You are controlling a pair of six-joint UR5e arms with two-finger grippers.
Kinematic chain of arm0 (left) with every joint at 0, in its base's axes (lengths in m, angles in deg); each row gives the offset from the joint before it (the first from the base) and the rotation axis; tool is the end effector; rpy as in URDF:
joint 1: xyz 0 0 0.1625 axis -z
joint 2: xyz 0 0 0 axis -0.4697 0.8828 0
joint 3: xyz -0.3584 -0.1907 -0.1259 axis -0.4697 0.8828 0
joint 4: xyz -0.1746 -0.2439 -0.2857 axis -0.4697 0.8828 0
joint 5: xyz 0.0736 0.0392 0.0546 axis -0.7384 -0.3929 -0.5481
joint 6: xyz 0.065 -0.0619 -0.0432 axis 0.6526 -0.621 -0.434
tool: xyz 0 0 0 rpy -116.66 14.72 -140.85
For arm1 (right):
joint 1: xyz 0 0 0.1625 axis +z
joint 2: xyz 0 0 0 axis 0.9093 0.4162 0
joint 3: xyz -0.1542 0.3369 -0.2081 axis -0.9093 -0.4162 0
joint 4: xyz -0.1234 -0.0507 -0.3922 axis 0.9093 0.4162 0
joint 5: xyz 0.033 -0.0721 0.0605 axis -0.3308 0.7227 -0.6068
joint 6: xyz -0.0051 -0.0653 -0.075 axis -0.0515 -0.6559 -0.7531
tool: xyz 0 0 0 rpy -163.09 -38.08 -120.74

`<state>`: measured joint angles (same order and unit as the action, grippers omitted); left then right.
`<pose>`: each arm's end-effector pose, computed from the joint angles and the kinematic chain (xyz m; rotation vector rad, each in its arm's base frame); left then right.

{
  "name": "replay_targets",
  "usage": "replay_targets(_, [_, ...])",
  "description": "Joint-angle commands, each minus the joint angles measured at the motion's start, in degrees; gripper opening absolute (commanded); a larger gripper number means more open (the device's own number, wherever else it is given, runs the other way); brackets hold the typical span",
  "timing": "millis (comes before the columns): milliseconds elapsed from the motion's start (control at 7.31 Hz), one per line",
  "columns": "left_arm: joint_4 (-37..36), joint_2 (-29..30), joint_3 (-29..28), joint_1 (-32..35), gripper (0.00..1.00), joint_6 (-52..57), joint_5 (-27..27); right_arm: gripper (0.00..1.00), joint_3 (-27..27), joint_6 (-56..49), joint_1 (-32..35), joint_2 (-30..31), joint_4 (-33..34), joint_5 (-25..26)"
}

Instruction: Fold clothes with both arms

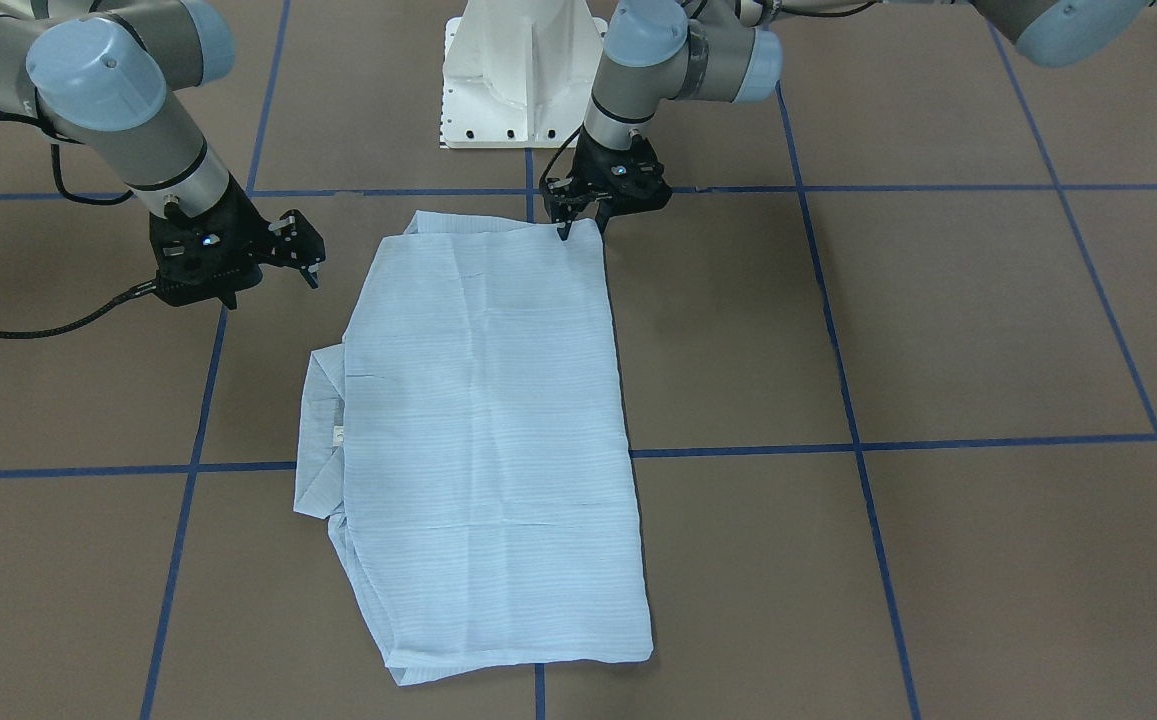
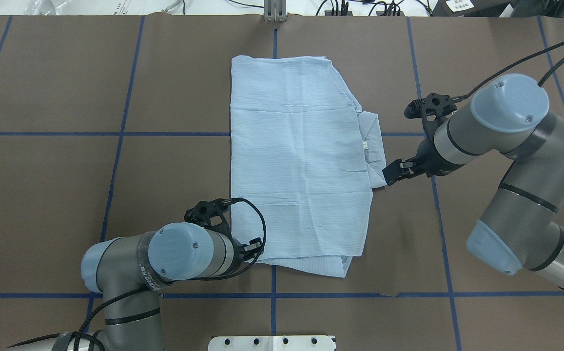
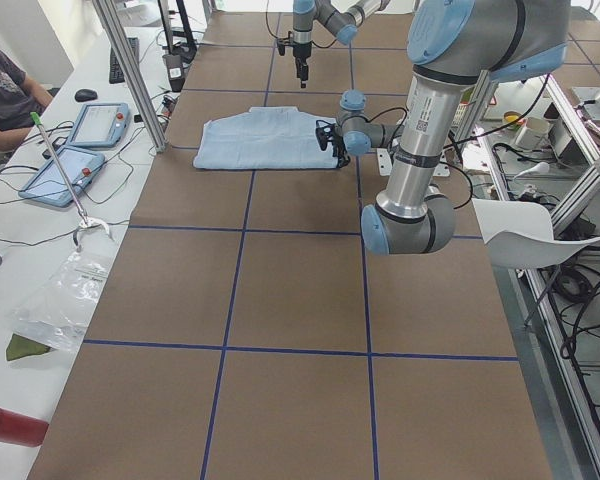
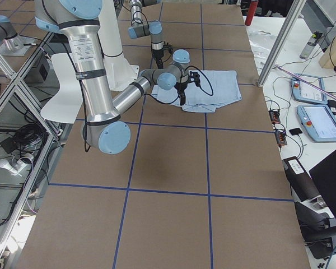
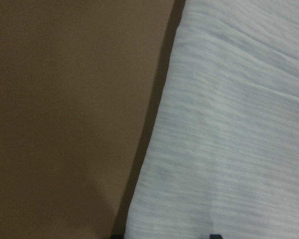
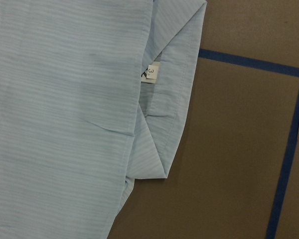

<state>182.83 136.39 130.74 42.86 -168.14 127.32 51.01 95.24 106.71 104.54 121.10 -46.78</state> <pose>0.5905 -0.2834 0.2506 -0.0486 0.9976 -0.3326 -0.3635 -0.4343 0.3413 0.1333 -0.8572 -0.1888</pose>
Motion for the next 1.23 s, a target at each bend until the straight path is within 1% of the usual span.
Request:
replay_targets(0, [0.0,0.02,0.13,0.45,0.54,0.0,0.0,1.0,0.09,0.0,0.0,0.01,0.0,0.01])
replay_targets(684, [-0.09,0.01,0.21,1.59,0.44,0.53,0.09,1.0,0.0,0.0,-0.09,0.01,0.0,0.09])
replay_targets(957, [-0.09,-0.07,0.48,1.59,0.29,0.53,0.09,1.0,-0.09,0.0,-0.26,0.01,0.0,0.09])
replay_targets(1094, [-0.09,-0.07,0.48,1.59,0.18,0.44,0.18,1.0,-0.09,0.0,-0.35,0.01,0.0,0.09])
